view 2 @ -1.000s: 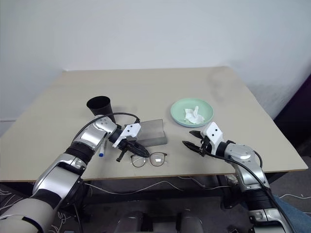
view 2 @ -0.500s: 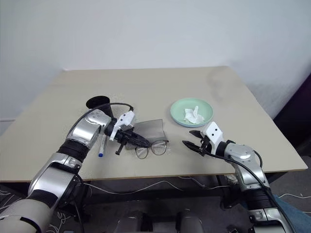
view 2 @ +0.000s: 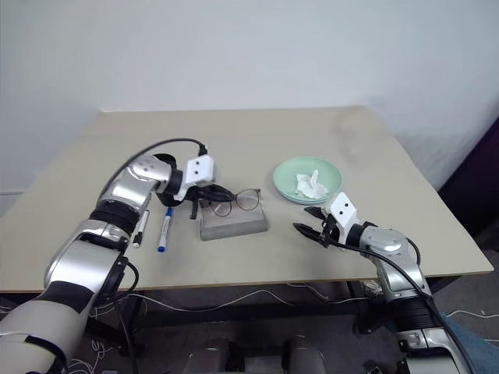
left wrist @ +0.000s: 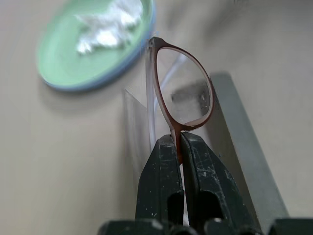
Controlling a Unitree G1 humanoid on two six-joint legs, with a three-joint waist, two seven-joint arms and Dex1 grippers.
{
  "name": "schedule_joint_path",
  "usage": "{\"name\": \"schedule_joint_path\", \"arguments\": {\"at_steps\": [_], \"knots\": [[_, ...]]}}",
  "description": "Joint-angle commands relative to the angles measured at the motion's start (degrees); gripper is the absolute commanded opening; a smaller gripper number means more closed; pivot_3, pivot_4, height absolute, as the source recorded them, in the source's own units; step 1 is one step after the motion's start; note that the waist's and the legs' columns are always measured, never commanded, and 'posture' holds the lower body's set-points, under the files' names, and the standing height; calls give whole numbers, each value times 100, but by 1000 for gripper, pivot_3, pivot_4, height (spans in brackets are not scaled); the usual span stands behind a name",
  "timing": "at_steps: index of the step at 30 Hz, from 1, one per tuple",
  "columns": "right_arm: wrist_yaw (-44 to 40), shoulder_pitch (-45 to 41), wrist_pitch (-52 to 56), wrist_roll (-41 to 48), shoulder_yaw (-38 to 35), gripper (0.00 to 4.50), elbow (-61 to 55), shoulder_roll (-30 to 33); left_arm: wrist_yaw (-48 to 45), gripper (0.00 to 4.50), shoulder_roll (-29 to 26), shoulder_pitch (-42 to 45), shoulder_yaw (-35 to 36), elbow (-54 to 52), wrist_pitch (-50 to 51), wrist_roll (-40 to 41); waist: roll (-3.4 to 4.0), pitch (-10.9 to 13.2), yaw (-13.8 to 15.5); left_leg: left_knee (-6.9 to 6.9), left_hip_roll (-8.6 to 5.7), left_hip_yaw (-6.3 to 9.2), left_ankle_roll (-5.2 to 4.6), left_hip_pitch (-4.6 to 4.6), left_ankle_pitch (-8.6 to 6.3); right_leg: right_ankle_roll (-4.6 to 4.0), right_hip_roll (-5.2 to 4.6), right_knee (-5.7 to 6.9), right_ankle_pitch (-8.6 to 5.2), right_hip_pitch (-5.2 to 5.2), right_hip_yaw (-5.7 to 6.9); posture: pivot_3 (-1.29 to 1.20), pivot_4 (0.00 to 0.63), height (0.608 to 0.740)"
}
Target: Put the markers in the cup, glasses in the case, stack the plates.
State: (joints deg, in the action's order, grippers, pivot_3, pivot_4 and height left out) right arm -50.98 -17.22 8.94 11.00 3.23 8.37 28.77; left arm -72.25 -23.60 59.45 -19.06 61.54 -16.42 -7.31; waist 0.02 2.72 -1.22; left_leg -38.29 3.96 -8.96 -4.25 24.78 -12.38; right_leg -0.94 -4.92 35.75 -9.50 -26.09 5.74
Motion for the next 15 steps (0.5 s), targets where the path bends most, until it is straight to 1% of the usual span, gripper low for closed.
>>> {"name": "schedule_joint_path", "arguments": {"at_steps": [1,5,11,14,15], "knots": [[71,-30,-87,34,-97,2718,-150,24,383,29,102,304,-107,266,-295,-380,-1,1,-2,0,-1,0,0,2,0,0,0,0,0,-1,0,0,0,740],[117,50,-77,48,-123,2718,-212,34,664,29,234,338,-188,570,-359,-676,-3,2,-1,0,-2,3,-1,2,0,0,0,0,0,-1,0,0,0,740],[164,140,-72,58,-135,2718,-269,45,322,29,258,281,-176,664,-351,-733,-4,2,-4,0,-4,5,-1,2,0,0,-1,1,0,0,0,0,0,740],[174,148,-80,53,-129,2718,-259,37,261,636,246,254,-123,655,-277,-698,-5,2,-6,-1,-4,6,-1,1,0,0,0,2,0,0,-1,0,0,740],[175,140,-77,52,-123,2718,-252,31,365,928,236,256,-126,649,-308,-733,-5,2,-5,-1,-4,7,-1,2,0,0,0,2,0,0,0,0,0,740]]}}
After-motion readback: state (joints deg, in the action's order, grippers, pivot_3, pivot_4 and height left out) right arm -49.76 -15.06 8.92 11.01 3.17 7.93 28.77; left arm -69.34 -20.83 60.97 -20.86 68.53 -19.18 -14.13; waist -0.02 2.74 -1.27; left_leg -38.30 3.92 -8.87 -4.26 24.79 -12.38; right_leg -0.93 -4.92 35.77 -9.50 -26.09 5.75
